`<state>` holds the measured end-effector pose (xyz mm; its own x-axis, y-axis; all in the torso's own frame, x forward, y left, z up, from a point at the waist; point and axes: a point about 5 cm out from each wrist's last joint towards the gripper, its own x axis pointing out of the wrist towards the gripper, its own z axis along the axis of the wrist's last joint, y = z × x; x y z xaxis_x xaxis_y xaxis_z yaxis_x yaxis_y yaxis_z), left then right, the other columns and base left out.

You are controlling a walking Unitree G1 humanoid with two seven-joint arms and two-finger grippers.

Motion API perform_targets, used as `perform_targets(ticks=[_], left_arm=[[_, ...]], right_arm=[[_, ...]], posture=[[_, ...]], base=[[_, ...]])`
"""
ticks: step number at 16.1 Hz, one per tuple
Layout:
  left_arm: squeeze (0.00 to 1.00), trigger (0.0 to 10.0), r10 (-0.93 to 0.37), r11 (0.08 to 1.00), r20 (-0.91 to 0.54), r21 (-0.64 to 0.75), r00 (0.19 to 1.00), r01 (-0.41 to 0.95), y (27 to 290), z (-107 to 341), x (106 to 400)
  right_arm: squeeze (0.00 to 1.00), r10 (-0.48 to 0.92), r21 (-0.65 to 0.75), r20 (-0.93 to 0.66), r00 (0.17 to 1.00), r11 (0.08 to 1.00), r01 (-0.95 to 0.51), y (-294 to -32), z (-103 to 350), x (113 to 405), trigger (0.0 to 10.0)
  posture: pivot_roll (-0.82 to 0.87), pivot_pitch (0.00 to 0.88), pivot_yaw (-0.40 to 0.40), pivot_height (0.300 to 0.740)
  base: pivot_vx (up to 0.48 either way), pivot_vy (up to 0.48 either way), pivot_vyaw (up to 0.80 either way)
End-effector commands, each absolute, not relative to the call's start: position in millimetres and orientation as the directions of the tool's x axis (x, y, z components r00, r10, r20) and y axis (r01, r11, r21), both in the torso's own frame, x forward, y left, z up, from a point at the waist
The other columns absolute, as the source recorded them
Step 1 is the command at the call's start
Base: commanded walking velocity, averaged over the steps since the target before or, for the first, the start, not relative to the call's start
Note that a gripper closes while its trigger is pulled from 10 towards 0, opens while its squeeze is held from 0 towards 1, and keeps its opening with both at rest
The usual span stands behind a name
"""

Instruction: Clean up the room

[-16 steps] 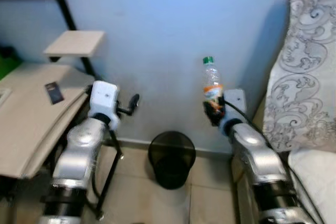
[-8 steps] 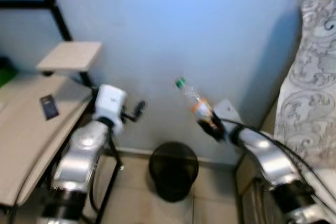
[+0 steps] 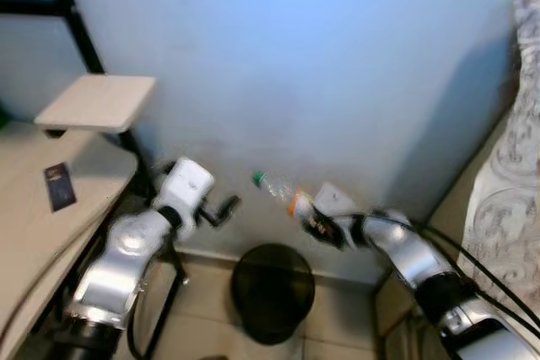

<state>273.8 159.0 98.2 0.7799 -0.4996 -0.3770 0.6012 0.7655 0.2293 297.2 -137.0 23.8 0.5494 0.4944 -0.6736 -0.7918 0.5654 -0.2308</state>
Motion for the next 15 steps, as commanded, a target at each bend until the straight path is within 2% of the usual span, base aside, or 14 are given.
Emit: perform_targets(ticks=[1, 2, 4, 7, 15], left_arm=[[0.0, 10.0, -0.513, 0.727, -0.406, 0.263, 0.756, 0.635, 165, 100, 271], [0.0, 10.0, -0.556, 0.659, -0.459, 0.265, 0.693, 0.704, 165, 96, 264], [0.0, 10.0, -0.564, 0.614, -0.507, 0.269, 0.651, 0.742, 169, 92, 260], [0.0, 10.0, -0.596, 0.528, -0.568, 0.255, 0.567, 0.81, 170, 88, 254], [0.0, 10.0, -0.598, 0.503, -0.586, 0.258, 0.547, 0.825, 173, 87, 253]], right_arm=[[0.0, 0.508, -0.249, -0.669, 0.542, 0.534, -0.808, -123, 25, 301, 10.0], [0.0, 0.489, -0.241, -0.692, 0.531, 0.536, -0.809, -115, 16, 300, 10.0], [0.0, 0.457, -0.244, -0.712, 0.534, 0.552, -0.797, -110, 9, 299, 10.0], [0.0, 0.373, -0.281, -0.705, 0.603, 0.634, -0.721, -108, 9, 306, 10.0], [0.0, 0.346, -0.311, -0.724, 0.596, 0.607, -0.731, -102, 6, 307, 10.0]], posture=[[0.15, 0.0, -0.001, 0.74], [0.15, 0.0, -0.003, 0.74], [0.15, 0.0, -0.004, 0.74], [0.15, 0.0, -0.001, 0.74], [0.15, 0.0, -0.006, 0.74]], base=[[0.0, 0.0, 0.0], [0.0, 0.0, 0.0], [0.0, 0.0, 0.0], [0.0, 0.0, 0.0], [0.0, 0.0, 0.0]])
